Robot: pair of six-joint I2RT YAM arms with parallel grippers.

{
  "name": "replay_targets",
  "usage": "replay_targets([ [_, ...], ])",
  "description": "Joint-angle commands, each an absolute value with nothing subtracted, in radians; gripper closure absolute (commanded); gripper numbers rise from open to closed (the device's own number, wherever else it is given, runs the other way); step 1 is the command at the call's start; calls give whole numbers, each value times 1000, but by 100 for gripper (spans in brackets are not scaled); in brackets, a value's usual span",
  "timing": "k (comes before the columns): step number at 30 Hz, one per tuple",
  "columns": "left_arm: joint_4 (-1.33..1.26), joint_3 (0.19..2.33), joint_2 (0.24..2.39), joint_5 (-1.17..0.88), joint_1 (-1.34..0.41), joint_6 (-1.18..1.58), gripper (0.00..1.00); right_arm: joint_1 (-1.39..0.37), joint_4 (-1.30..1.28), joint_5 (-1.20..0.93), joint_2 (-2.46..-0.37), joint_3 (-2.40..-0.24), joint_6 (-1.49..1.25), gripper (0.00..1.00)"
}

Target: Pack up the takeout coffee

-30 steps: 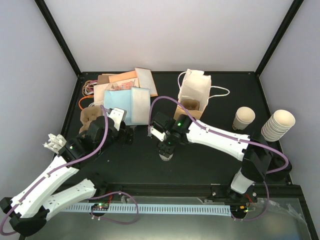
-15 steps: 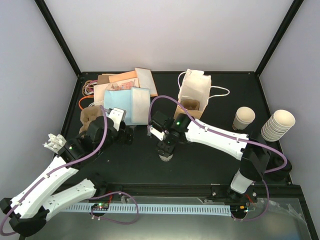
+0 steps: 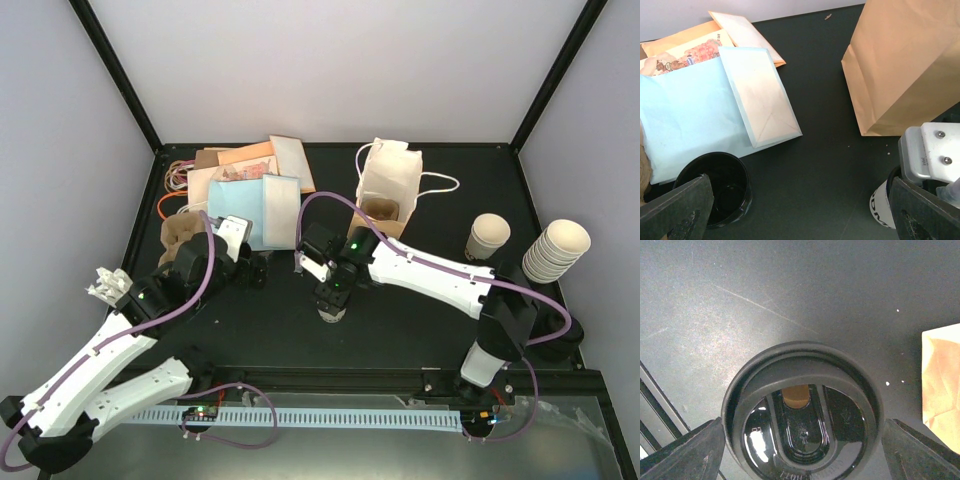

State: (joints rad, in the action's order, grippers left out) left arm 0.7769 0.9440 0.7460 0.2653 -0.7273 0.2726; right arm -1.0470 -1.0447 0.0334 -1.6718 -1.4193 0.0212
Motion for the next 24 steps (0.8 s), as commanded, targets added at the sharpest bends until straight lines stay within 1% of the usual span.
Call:
replay_targets([
  [1, 774, 963, 735, 273, -719, 265, 1, -1049, -1067, 17, -1700, -1431, 24, 13],
  [12, 779, 970, 732, 275, -720, 261, 2, -1049, -1082, 20, -1714, -1439, 29, 20],
  [18, 780, 970, 735, 275, -719, 261, 2, -1049, -1094, 31, -1722, -1439, 30, 21],
  [24, 786, 976, 735, 273, -719, 261, 1, -1049, -1101, 30, -1708, -1463, 22, 25],
])
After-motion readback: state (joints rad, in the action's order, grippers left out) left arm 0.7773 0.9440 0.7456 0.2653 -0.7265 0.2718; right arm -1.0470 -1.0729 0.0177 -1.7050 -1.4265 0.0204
